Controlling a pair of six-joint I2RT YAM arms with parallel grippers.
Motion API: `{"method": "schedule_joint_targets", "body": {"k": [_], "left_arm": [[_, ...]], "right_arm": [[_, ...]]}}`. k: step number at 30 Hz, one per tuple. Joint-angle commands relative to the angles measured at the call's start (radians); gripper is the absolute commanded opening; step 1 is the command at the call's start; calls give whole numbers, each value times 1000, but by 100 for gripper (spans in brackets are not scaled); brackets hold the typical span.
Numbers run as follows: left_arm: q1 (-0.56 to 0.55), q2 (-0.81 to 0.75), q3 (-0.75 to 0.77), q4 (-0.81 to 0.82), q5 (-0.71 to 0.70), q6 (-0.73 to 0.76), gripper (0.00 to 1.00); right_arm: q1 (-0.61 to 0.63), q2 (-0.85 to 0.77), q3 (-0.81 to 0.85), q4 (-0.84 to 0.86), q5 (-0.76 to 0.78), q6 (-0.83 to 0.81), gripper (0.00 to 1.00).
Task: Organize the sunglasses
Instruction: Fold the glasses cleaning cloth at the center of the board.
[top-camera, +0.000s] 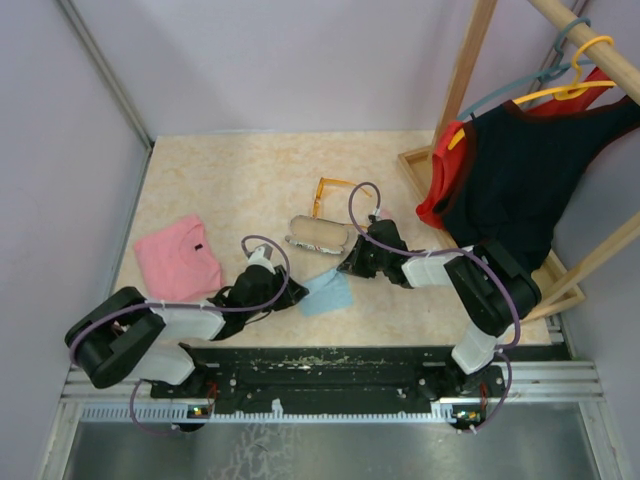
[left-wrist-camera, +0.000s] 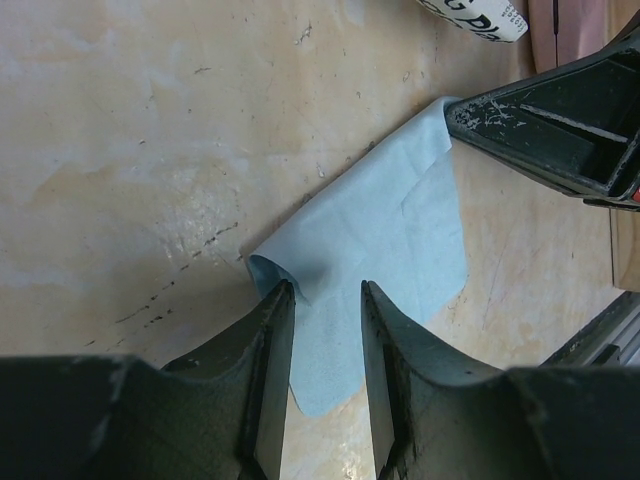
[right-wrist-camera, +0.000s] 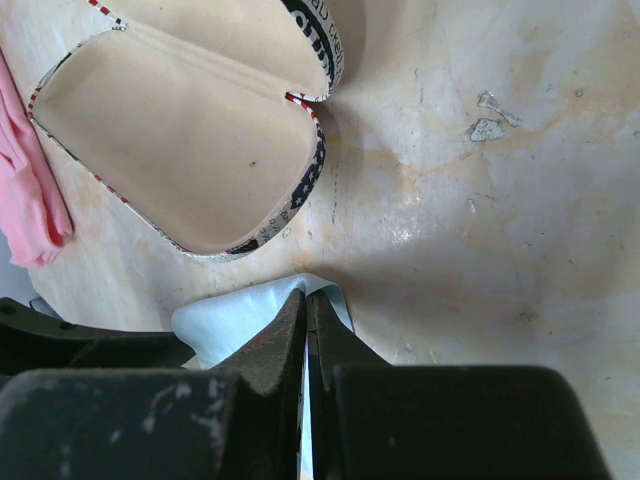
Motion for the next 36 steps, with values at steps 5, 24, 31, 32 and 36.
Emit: {"method": "schedule_joint_targets", "body": {"k": [5, 24, 31, 32, 36], "left_arm": [[15, 16, -13, 69, 5, -6, 39], [22, 93, -13, 148, 101, -11, 37], [21, 107, -15, 146, 98, -13, 36], [21, 110, -12, 143, 97, -13, 35], [22, 117, -7, 139, 89, -13, 29]], "right_arm": [[-8, -5, -10, 44, -8, -11, 0], [-8, -8, -14, 46, -11, -11, 0], [-8, -9, -19, 51, -11, -8, 0], [-8, -9, -20, 54, -11, -8, 0], [-8, -8, -21, 55, -12, -8, 0]]}}
